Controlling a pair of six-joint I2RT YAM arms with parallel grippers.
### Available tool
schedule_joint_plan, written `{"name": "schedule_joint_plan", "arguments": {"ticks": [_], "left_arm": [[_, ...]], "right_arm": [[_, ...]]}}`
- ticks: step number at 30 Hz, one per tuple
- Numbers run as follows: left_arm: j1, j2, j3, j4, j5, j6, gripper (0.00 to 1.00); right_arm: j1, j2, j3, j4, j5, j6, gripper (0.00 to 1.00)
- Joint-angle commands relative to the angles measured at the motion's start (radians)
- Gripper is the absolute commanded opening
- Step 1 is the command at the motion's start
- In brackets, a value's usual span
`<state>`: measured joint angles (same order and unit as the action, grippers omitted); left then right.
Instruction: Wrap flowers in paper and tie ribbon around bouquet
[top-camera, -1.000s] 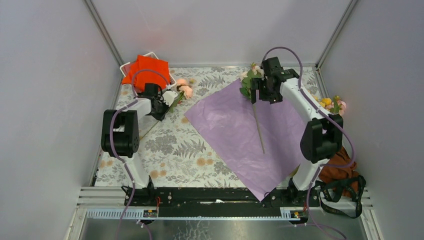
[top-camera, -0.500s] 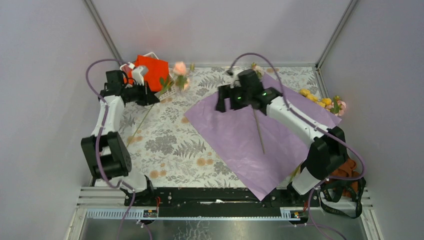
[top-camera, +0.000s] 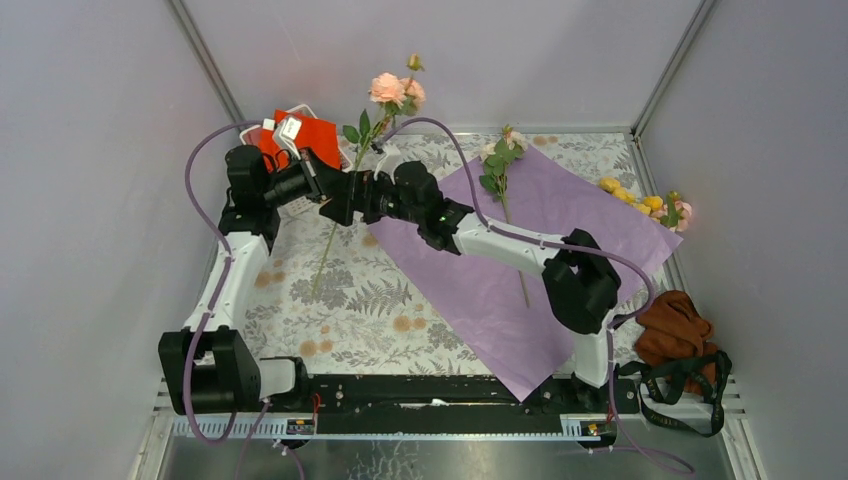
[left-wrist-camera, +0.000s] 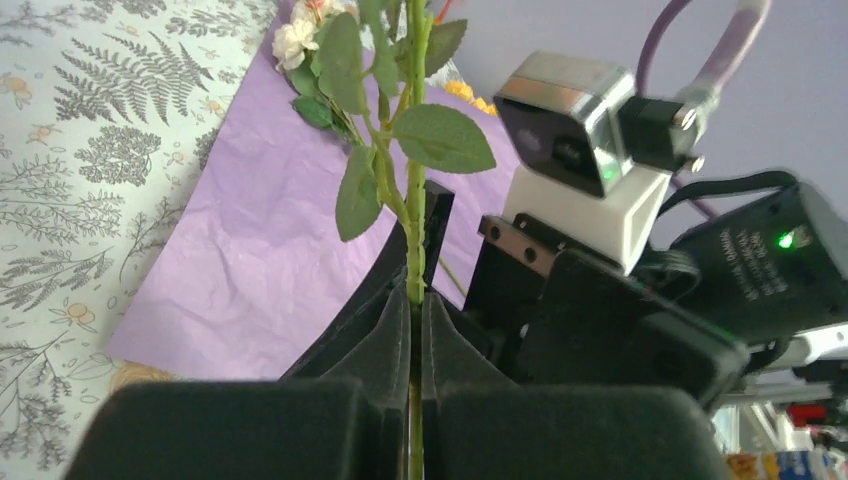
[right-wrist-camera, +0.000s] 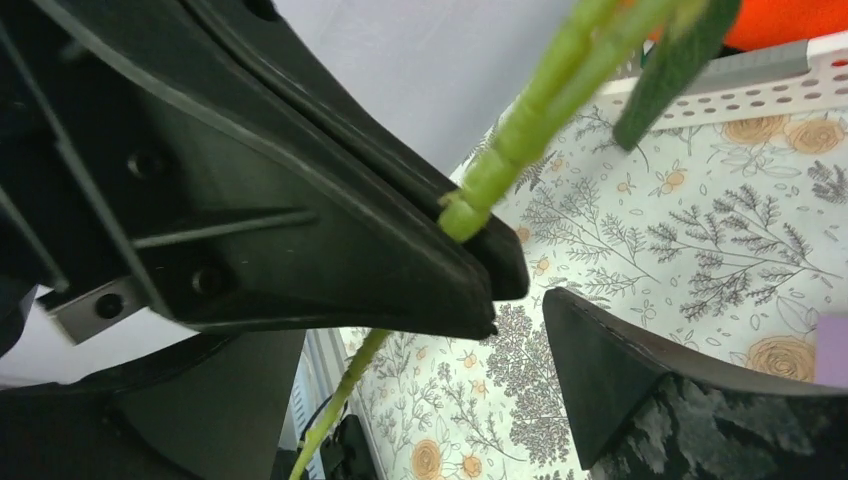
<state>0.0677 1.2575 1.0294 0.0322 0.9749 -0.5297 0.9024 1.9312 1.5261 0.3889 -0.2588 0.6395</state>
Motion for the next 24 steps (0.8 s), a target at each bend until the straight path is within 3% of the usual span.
{"name": "schedule_joint_plan", "arguments": {"ticks": [1,2,4,5,6,7,9,10,13,17,20,24], "left_arm": [[-0.011,-0.004,-0.056,0.242,-0.044,-0.192,0.0],[-0.011,-0.004,-0.064,0.264,-0.044,-0.214,0.0],[-0.011,-0.008,-0.072,0.272,-0.047,-0.221,0.0],[-0.011,-0.011,-0.072,0.249,-0.06,-0.207,0.0],[-0.013,-0.01,-0.066,0.203,-0.082,-0.175,0.0],[-0.014,-0.005,-0.055,0.129,-0.111,-0.117,0.22],[-0.016,0.02,-0.036,-0.002,-0.187,0.037,0.75],[-0.021,0.036,-0.034,-0.06,-0.234,0.145,0.88],[-0.037,0.13,-0.039,-0.158,-0.315,0.277,0.98],[-0.089,0.304,-0.007,-0.196,-0.373,0.378,0.99],[-0.118,0.457,0.073,-0.188,-0.368,0.426,0.99],[-0.145,0.627,0.224,-0.185,-0.245,0.455,0.99]], "right_arm": [[-0.002,0.03,0.082,0.087,0.061,0.07,0.83],[-0.002,0.029,0.074,0.063,0.085,0.066,0.67],[-0.007,0.008,0.034,0.008,0.15,0.058,0.2],[-0.014,-0.015,0.006,-0.019,0.179,0.053,0.03],[-0.028,-0.039,-0.032,-0.044,0.197,0.041,0.0],[-0.05,-0.073,-0.071,-0.072,0.203,0.025,0.0],[-0.11,-0.16,-0.148,-0.177,0.21,-0.027,0.0],[-0.162,-0.198,-0.178,-0.246,0.209,-0.066,0.0],[-0.293,-0.284,-0.224,-0.504,0.184,-0.228,0.0],[-0.471,-0.32,-0.215,-0.837,0.193,-0.453,0.0],[-0.589,-0.328,-0.224,-0.921,0.208,-0.535,0.0],[-0.703,-0.309,-0.208,-0.951,0.158,-0.579,0.0]]}}
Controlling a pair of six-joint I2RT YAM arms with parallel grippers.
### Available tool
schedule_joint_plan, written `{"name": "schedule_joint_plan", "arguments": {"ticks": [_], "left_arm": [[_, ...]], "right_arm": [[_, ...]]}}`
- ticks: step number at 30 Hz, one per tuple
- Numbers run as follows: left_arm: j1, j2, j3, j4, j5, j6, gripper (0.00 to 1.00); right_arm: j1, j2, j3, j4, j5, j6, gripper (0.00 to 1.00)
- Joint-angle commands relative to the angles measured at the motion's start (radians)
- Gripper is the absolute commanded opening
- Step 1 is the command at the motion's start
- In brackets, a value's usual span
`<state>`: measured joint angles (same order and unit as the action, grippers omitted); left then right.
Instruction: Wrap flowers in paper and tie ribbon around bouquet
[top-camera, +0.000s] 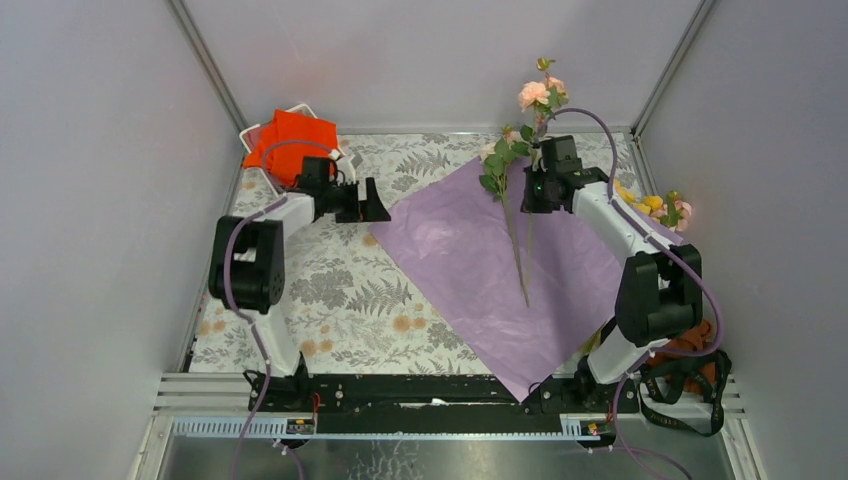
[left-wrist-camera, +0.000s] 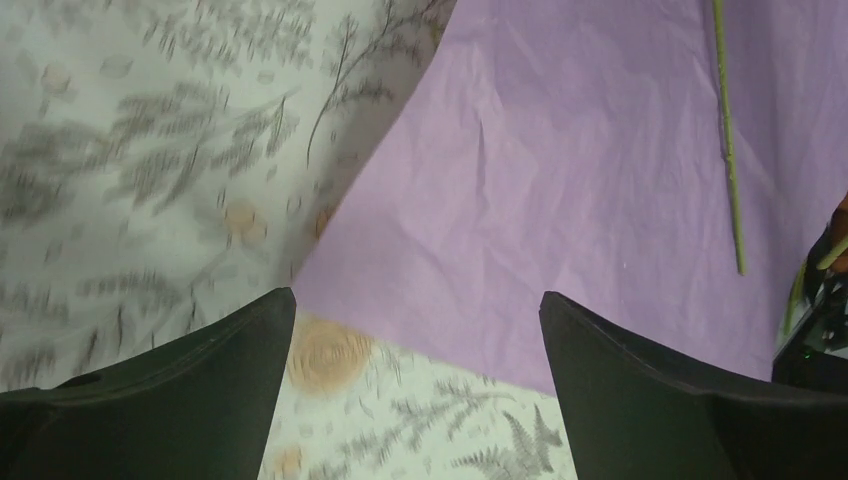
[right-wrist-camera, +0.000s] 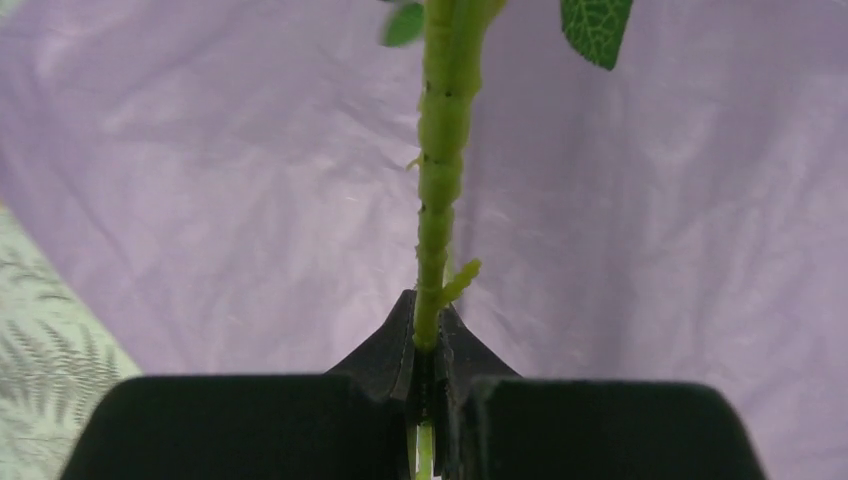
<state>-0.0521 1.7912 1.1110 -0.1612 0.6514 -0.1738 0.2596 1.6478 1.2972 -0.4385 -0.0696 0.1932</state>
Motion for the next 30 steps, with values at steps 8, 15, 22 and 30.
{"name": "schedule_joint_plan", "arguments": {"ticks": [8,15,22,30], "left_arm": [[-0.074,0.298,0.337,-0.035,0.09,0.227,0.99],[-0.106,0.413,0.472,-0.118,0.09,0.272,0.99],[-0.13,0.412,0.476,-0.229,0.194,0.366,0.78],[-0.133,0.393,0.535,-0.447,0.188,0.511,0.0]], "right_arm": [[-0.105,0.142,0.135,-0.255,0.056,-0.172,0.0],[-0.105,0.211,0.181,-0.267,0.044,-0.167,0.0],[-0.105,0.22,0.164,-0.245,-0.007,-0.166,0.0],[-0.082,0.224,0.111,-0.173,-0.142,-0.137,0.0]]}}
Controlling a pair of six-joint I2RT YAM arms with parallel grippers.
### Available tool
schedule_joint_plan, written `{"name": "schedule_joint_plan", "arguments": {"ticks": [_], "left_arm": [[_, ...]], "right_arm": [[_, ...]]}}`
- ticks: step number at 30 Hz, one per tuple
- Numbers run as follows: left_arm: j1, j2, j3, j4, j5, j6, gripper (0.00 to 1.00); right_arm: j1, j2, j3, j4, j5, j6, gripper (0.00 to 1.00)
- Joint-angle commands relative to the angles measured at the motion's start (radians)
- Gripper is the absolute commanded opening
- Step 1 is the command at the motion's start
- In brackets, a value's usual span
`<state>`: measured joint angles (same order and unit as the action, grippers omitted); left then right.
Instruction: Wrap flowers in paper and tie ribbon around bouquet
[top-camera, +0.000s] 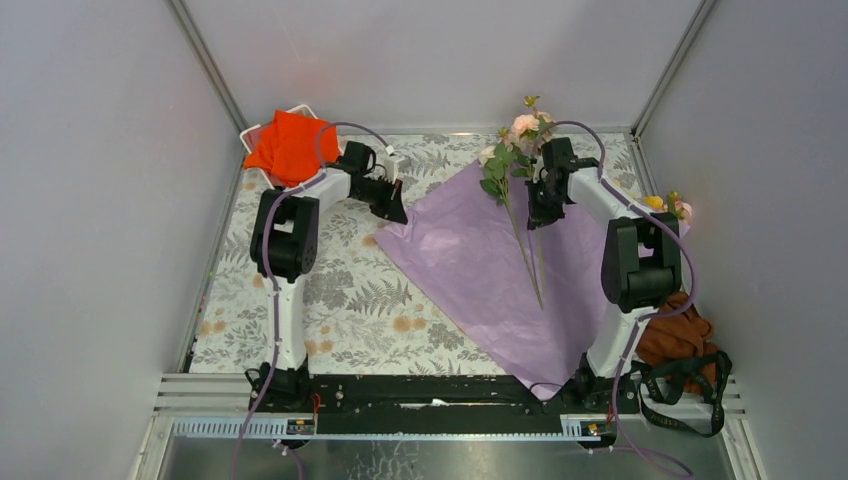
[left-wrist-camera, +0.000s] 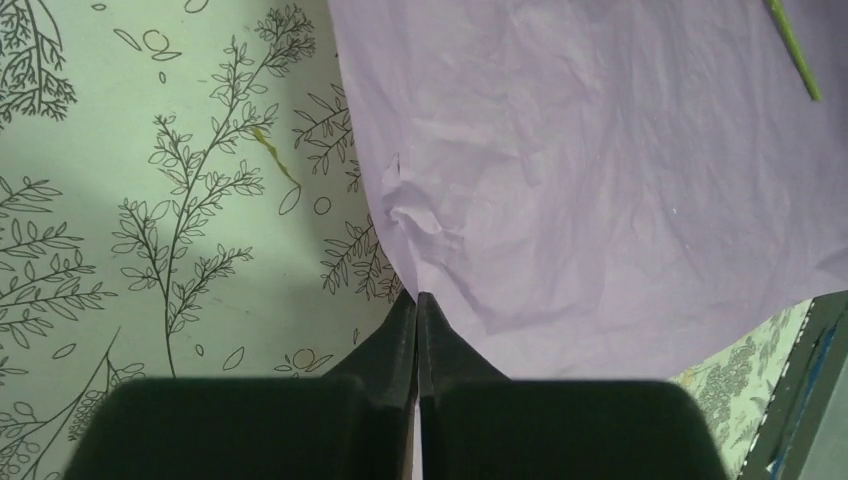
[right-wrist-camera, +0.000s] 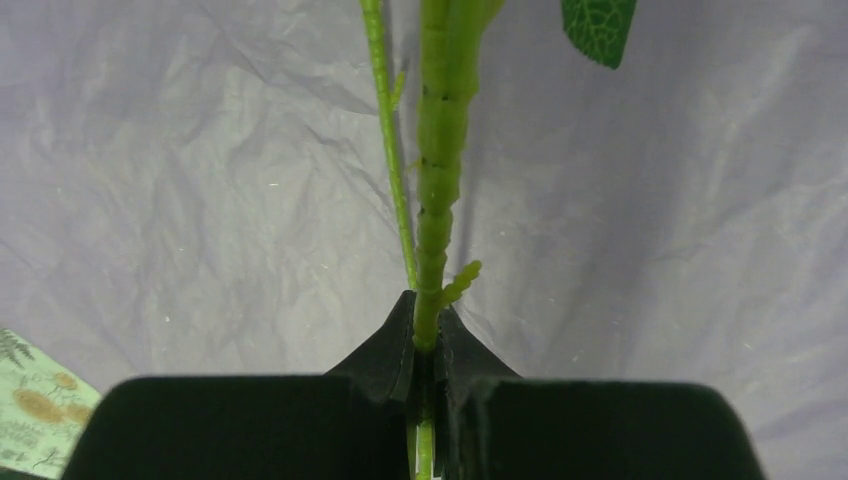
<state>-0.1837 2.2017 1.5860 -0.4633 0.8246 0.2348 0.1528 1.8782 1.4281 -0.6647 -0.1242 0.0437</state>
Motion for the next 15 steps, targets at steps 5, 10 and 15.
{"name": "schedule_joint_plan", "arguments": {"ticks": [5,10,15], "left_arm": [[0.013,-0.047,0.16,-0.313,-0.225,0.181,0.0],[0.055,-0.101,0.13,-0.345,-0.466,0.238,0.0],[0.127,-0.133,0.075,-0.3,-0.554,0.174,0.0]], "right_arm": [[0.099,0.023,-0.024,0.052,-0.065,0.019,0.0],[0.231,0.057,0.005,0.066,-0.071,0.066,0.0],[0.277,0.078,0.017,0.185,-0.102,0.25,0.0]]}}
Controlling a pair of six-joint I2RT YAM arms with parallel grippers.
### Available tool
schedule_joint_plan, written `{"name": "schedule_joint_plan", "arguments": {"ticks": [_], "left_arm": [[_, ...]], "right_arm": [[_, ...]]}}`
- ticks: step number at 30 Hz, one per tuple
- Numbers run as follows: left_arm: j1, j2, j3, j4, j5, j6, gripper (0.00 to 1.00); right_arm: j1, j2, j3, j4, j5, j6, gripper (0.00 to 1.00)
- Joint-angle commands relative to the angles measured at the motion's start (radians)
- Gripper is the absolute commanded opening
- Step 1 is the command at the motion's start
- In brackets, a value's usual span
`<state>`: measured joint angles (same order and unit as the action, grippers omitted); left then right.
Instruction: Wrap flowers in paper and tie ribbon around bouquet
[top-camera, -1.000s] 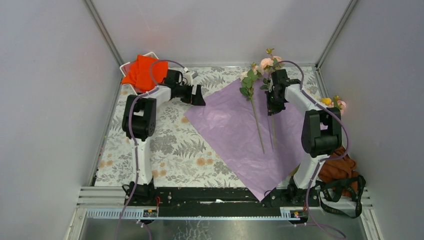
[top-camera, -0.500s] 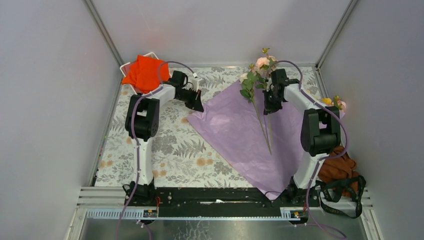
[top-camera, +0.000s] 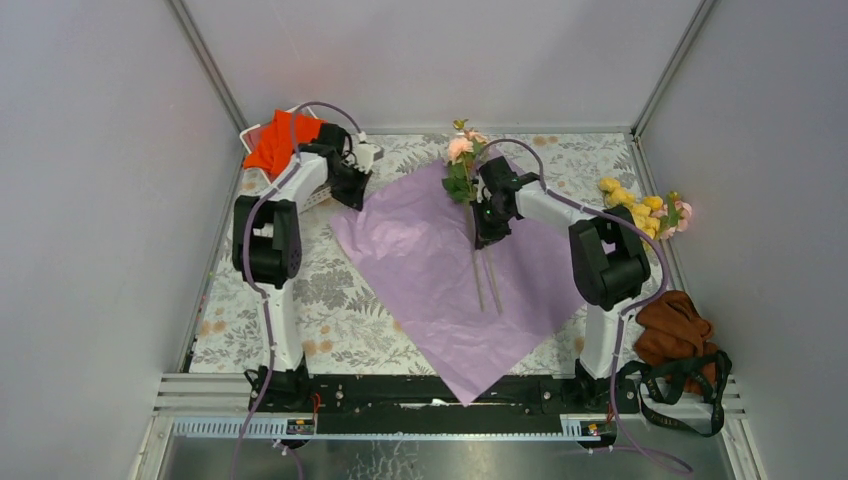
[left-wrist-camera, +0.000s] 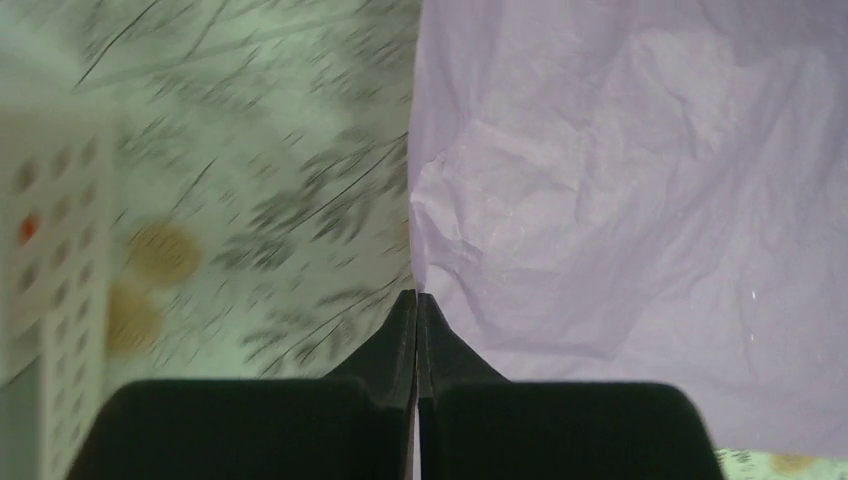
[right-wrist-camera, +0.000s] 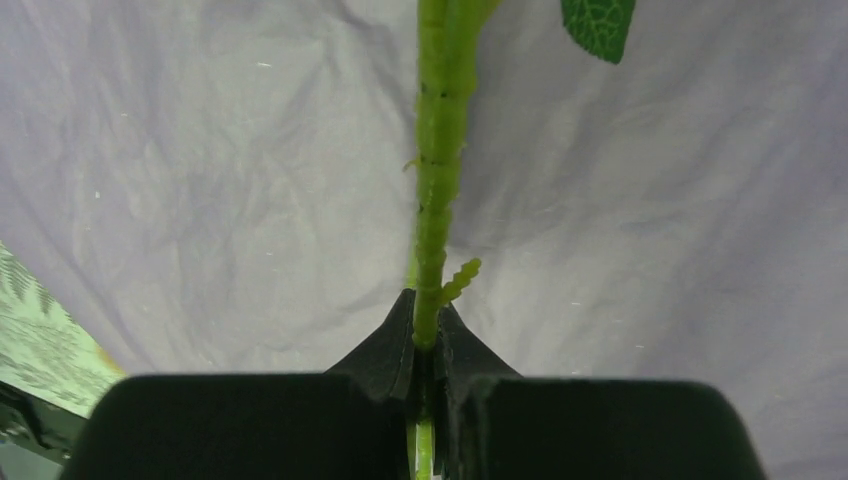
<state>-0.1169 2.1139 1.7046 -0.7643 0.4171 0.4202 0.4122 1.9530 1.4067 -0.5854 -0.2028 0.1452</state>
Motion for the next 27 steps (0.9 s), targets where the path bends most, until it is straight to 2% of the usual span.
{"name": "schedule_joint_plan", "arguments": {"ticks": [1,3,8,10,12,14,16,17,19,21,22,23,24,26,27], "left_arm": [[0.073,-0.053,-0.06,0.02,-0.159,-0.021,0.0],[0.089,-0.075,-0.085,0.054,-0.16,-0.037,0.0],[0.094,-0.103,-0.14,0.099,-0.148,-0.038,0.0],[0.094,-0.105,-0.146,0.111,-0.145,-0.037,0.0],[0.094,-0.103,-0.145,0.123,-0.142,-0.041,0.0],[0.094,-0.1,-0.14,0.124,-0.14,-0.049,0.0],[0.094,-0.1,-0.141,0.125,-0.139,-0.052,0.0],[0.093,-0.102,-0.142,0.127,-0.141,-0.054,0.0],[0.094,-0.105,-0.145,0.131,-0.151,-0.052,0.0],[0.094,-0.11,-0.139,0.131,-0.174,-0.049,0.0],[0.094,-0.113,-0.132,0.131,-0.189,-0.05,0.03],[0.093,-0.119,-0.125,0.131,-0.207,-0.05,0.11],[0.093,-0.125,-0.117,0.132,-0.228,-0.049,0.25],[0.094,-0.142,-0.097,0.13,-0.268,-0.055,0.59],[0.093,-0.164,-0.088,0.128,-0.285,-0.058,0.72]], "right_arm": [[0.027,0.01,0.04,0.126,-0.016,0.172,0.0],[0.049,0.027,0.052,0.141,-0.011,0.195,0.02],[0.075,0.051,0.101,0.093,-0.003,0.177,0.23],[0.075,0.038,0.112,0.073,0.022,0.159,0.27],[0.075,0.022,0.12,0.057,0.033,0.143,0.21],[0.077,0.013,0.123,0.054,0.036,0.149,0.07],[0.085,0.011,0.115,0.065,0.035,0.164,0.03],[0.09,0.017,0.111,0.07,0.025,0.167,0.06],[0.097,0.031,0.133,0.031,0.025,0.154,0.2],[0.096,0.01,0.16,-0.015,0.092,0.136,0.29],[0.092,-0.018,0.17,-0.026,0.138,0.126,0.34],[0.08,-0.055,0.172,-0.034,0.178,0.119,0.37],[0.058,-0.094,0.169,-0.042,0.22,0.117,0.38],[-0.018,-0.191,0.127,-0.031,0.277,0.126,0.4],[-0.091,-0.244,0.089,-0.01,0.303,0.139,0.43]]}}
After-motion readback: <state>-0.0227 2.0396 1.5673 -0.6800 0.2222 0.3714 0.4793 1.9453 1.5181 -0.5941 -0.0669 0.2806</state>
